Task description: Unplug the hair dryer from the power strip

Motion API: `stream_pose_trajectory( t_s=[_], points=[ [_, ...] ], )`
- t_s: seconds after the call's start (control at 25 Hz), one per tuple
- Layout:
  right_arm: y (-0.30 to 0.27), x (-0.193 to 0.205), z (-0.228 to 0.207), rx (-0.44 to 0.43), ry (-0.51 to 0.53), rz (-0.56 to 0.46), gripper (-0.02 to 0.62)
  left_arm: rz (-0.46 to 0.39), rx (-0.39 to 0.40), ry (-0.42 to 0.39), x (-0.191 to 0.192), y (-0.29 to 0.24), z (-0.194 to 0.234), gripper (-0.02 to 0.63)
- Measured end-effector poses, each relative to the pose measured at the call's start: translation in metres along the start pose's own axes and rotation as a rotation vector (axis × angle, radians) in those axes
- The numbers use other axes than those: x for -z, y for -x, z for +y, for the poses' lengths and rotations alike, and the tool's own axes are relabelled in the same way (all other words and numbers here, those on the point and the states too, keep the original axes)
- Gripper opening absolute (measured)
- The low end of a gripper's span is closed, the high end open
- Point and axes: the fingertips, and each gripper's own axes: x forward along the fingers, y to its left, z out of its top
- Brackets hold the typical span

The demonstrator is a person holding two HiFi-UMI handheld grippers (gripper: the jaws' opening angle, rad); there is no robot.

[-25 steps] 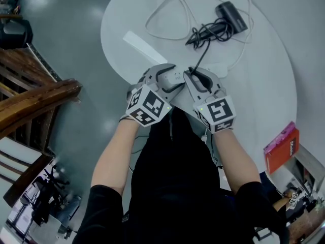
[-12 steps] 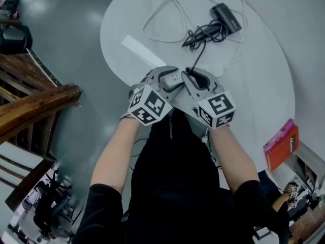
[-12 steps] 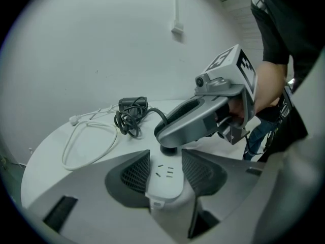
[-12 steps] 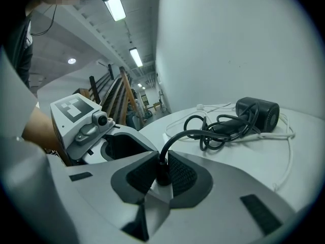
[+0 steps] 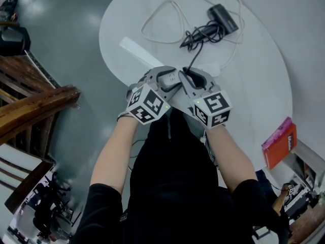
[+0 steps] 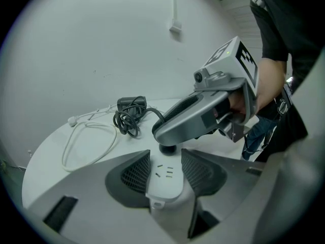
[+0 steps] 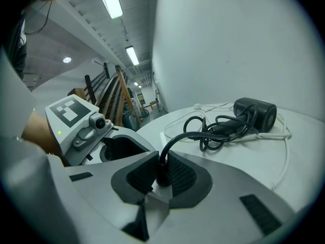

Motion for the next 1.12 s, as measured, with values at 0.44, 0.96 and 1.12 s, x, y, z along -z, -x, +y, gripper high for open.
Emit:
stream_pose_trajectory(
  t_s=[0.44, 0.96, 1.12],
  points=[
    [0.010, -0.021, 0.003, -0.046, -0.060, -0.069, 0.067, -0.028, -0.011, 0.004, -0.001, 0.001, 0.001, 0.198],
    [0.040, -0.044, -0.008, -0.094, -0.156, -0.072, 0.067, -0.031, -0.012, 0.068, -0.001, 0.000, 0.004, 0.185],
    [0.050, -0.035, -0.014, -0.107, -0.230, -0.065, 0.067, -0.029, -0.021, 0.143, -0.004, 0.001, 0.007, 0.191]
  ],
)
